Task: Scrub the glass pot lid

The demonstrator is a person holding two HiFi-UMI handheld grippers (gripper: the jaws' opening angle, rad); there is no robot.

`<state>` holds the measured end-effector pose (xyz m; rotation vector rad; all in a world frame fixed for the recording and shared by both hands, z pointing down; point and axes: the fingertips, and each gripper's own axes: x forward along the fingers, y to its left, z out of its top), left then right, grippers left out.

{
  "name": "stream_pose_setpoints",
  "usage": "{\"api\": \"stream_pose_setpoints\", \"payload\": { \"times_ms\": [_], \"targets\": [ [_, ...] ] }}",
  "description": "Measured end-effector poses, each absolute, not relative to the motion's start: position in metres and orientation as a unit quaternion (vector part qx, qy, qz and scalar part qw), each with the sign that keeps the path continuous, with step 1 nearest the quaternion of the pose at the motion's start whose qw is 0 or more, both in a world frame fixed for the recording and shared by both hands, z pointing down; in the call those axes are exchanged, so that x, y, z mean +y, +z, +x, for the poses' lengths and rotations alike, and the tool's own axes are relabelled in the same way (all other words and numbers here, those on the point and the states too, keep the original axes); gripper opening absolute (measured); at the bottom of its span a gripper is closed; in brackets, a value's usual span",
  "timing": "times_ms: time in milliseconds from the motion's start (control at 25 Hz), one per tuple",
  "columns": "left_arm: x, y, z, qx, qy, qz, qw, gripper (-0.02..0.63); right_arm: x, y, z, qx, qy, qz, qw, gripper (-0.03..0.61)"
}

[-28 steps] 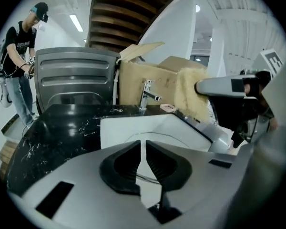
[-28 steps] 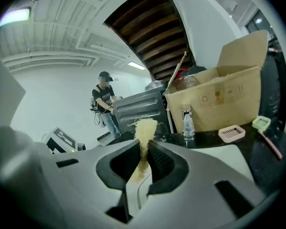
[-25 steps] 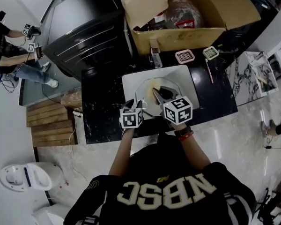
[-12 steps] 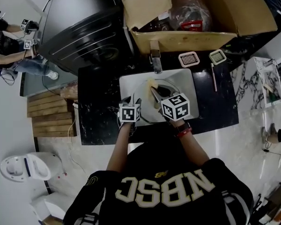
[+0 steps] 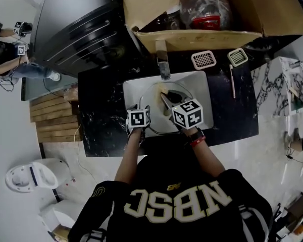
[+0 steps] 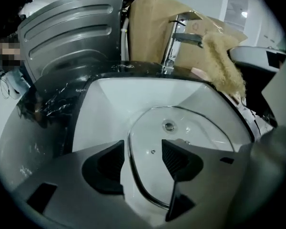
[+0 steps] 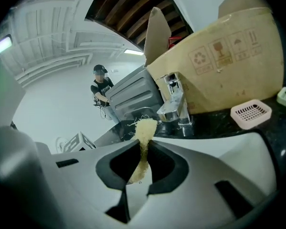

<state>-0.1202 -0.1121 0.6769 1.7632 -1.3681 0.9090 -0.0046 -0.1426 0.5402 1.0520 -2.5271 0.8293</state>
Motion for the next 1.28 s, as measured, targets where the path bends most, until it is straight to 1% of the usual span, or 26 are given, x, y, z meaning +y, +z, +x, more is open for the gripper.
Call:
{"api": "stream_pose_setpoints", "payload": {
  "times_ms": [200,400,520,600,720,880,920,1280],
  "targets": [
    [-0.112,0.695,-0.119,-0.532,0.361,0.665,0.379,0.247,-0.143,0.554,-0.004,-0.871,0.305,0.356,0.144,0.049],
    [-0.109,0.712,-0.114,-0.541,0.319,0.633,0.453,0.247,-0.142,0.561,-0.001,-0.87,0.313,0.351,0.146,0.049],
    [-0.106,0.717,-0.117,-0.536,0.306,0.62,0.485,0.241,-0.144,0.563,0.005,-0.868,0.317,0.354,0.143,0.049],
    [-0.103,0.72,-0.117,-0.529,0.293,0.617,0.504,0.169,-0.146,0.565,0.009,-0.866,0.321,0.357,0.141,0.049],
    [-0.1,0.72,-0.114,-0.516,0.26,0.617,0.535,0.142,-0.148,0.567,0.012,-0.864,0.327,0.358,0.138,0.049],
    [-0.098,0.705,-0.115,-0.501,0.188,0.611,0.584,0.082,-0.144,0.569,0.011,-0.864,0.331,0.355,0.137,0.049],
    [-0.098,0.701,-0.114,-0.498,0.178,0.612,0.588,0.074,-0.144,0.569,0.012,-0.863,0.331,0.355,0.137,0.049],
    [-0.092,0.681,-0.119,-0.504,0.148,0.603,0.601,0.074,-0.142,0.57,0.019,-0.856,0.339,0.366,0.137,0.049]
  ]
}}
